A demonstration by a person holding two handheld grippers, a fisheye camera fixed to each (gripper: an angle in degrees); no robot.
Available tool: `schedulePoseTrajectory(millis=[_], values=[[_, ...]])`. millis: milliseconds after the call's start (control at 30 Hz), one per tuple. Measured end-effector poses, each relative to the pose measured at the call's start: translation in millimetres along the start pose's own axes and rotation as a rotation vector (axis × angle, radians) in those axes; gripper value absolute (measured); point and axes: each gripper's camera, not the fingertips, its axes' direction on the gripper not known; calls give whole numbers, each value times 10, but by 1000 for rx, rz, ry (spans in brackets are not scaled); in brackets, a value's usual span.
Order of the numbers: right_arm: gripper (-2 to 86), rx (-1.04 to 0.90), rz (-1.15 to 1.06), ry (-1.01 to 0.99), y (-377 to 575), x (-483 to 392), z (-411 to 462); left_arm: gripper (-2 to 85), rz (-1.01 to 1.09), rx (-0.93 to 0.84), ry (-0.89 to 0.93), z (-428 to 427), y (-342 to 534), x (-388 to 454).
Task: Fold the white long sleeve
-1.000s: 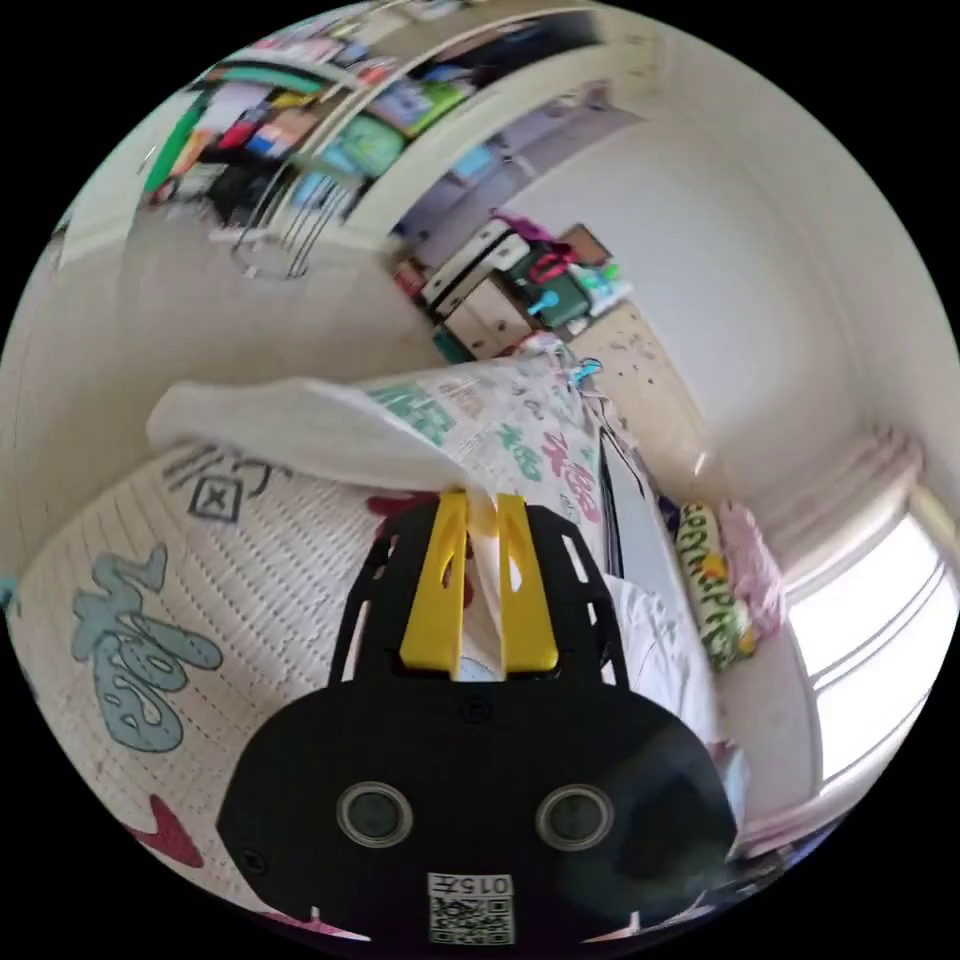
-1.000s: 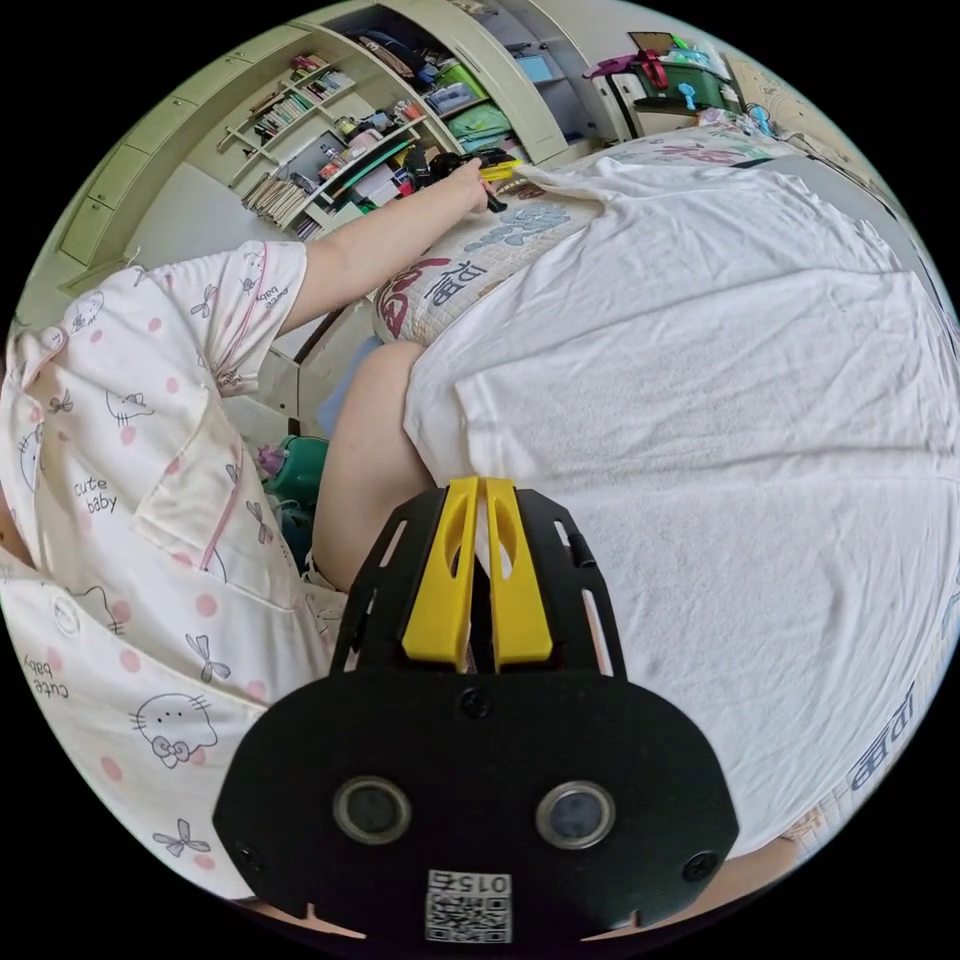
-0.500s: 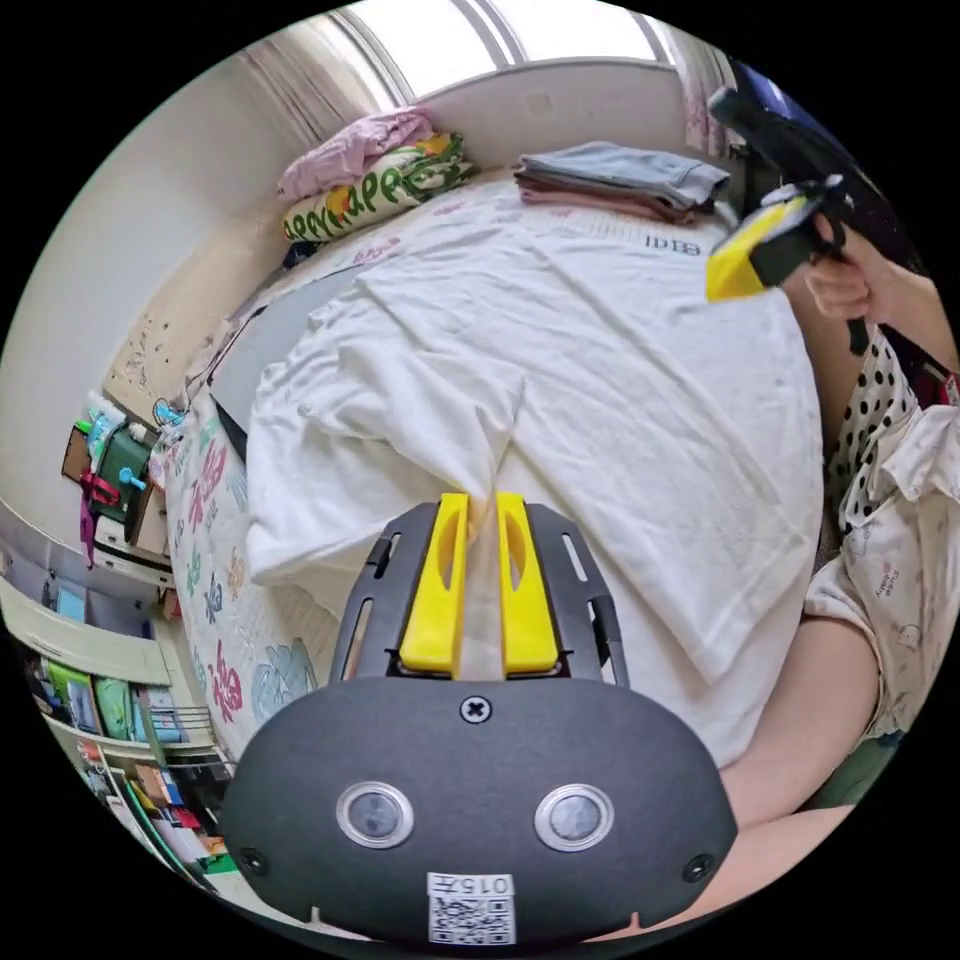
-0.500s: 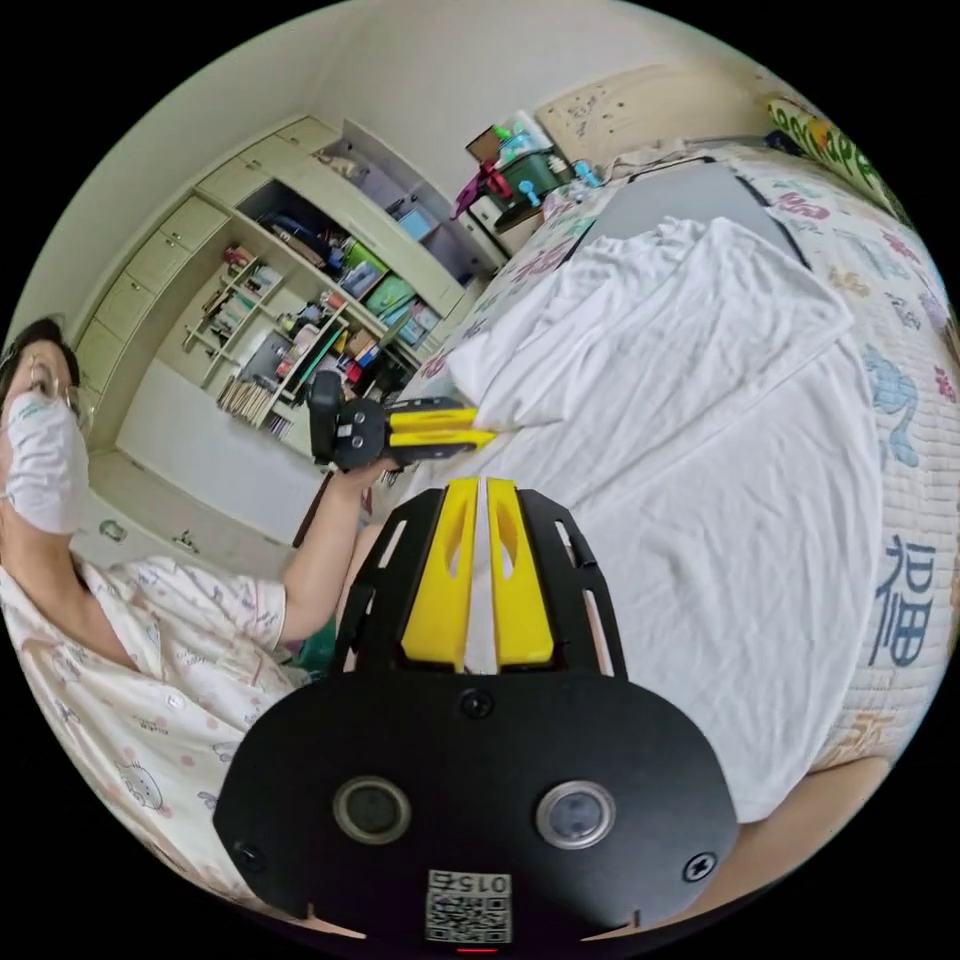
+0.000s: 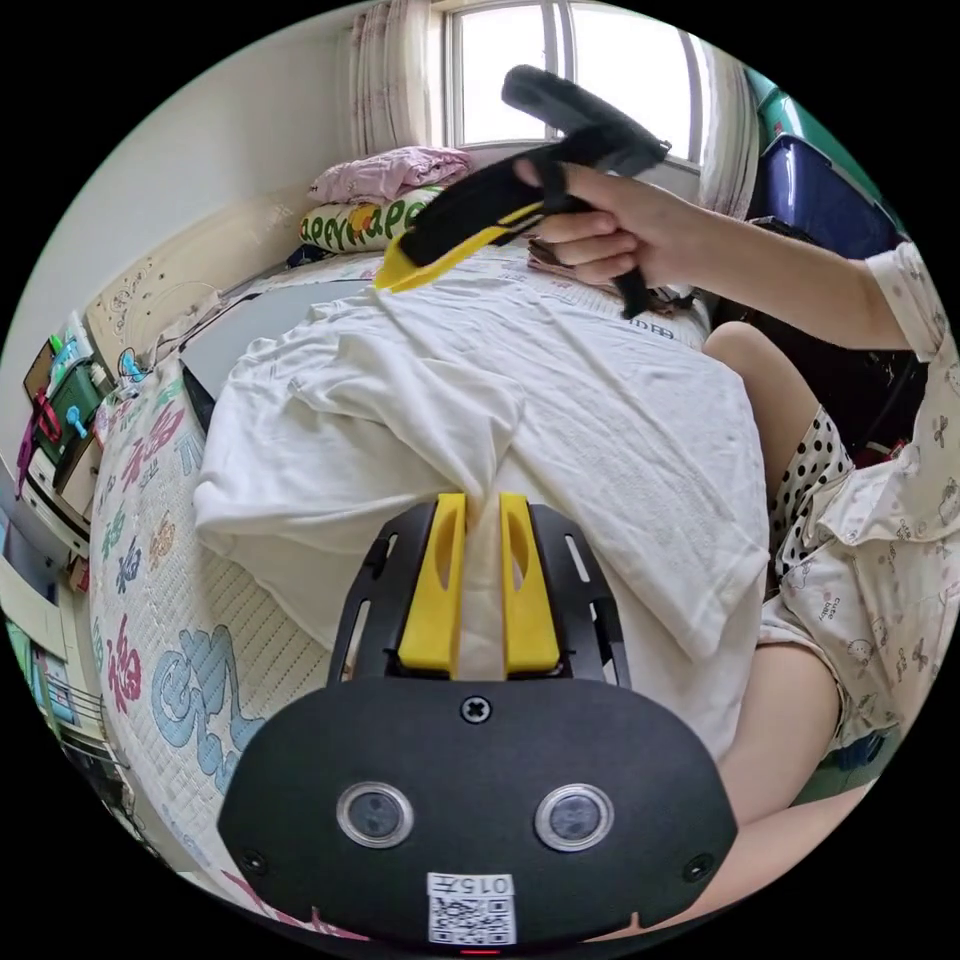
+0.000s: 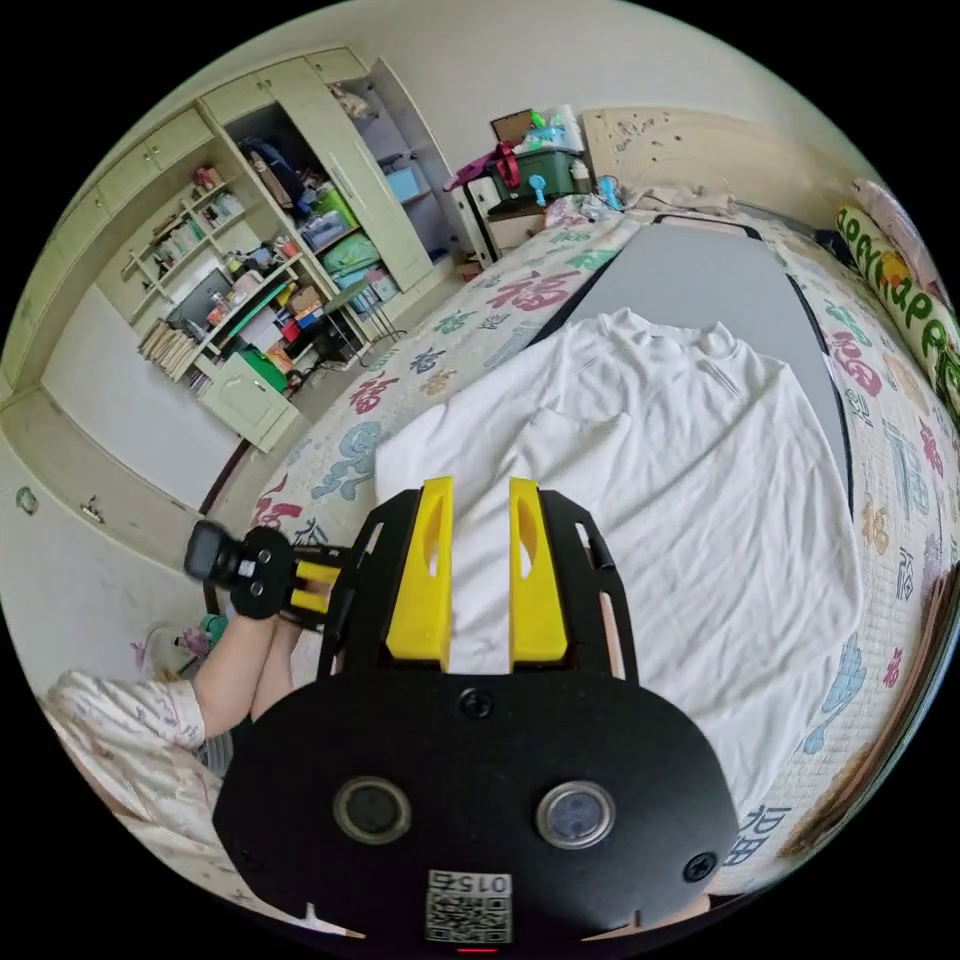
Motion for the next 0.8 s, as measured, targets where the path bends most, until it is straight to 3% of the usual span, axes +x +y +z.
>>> schedulePoseTrajectory(millis=[200,400,567,800], values=[[119,-135,192,93,-725,99,650,34,-28,12,57,38,-62,-342],[43,-186,222,174,-741,92,598,28,-82,21,173,60,-38,-755],[18,3,152,41,-355,-57,-355,43,-68,35,198,-2,21,-894],[14,278,23,-150,1274,-403,-2129,60,-105,215,241,-525,420,-1046]])
